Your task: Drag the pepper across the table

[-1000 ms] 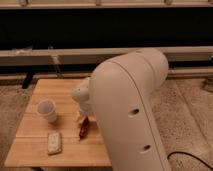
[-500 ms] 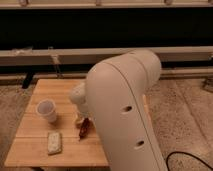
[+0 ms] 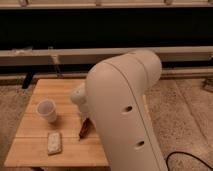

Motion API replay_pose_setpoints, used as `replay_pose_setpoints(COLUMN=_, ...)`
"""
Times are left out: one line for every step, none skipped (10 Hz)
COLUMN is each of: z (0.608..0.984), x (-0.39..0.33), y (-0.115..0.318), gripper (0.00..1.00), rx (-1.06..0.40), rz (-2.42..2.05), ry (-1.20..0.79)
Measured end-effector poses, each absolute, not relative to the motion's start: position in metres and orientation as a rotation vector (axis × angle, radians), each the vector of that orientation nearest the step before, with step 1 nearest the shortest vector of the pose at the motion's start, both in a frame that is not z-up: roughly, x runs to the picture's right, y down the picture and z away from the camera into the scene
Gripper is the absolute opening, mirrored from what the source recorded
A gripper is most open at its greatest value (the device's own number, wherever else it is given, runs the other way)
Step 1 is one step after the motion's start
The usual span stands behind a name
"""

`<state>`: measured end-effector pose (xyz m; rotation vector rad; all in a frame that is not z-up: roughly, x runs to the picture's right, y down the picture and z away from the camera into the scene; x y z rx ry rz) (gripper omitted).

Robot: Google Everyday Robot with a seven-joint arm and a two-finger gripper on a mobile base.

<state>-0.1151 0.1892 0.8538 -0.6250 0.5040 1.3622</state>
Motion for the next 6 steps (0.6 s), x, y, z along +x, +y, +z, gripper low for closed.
replay_pose_setpoints(z=0.8545, x=-0.1139, y=0.1893, gripper=0.24, rx=-0.622, rz=1.361, ry=0.504)
replay_pose_setpoints(z=0.855, x=-0.1119, y=0.1871, gripper=0.15, rx=-0.622, rz=1.363, ry=0.502)
replay_pose_setpoints(z=0.8558, x=-0.1067, y=0.1833, gripper=0.04, rx=-0.62, rz=1.365, ry=0.503)
replay_pose_setpoints(z=0.8563, x=-0.1049, y=0.1829, gripper=0.01, rx=-0.619, rz=1.367, ry=0.504)
replay_pose_setpoints(z=0.8561, x=-0.1051, y=0.1842, gripper=0.0, rx=-0.618, rz=1.366, ry=0.506)
replay_pose_setpoints(z=0.8575, x=-0.1053, y=0.1823, gripper=0.0, rx=-0.618, rz=1.371, ry=0.497)
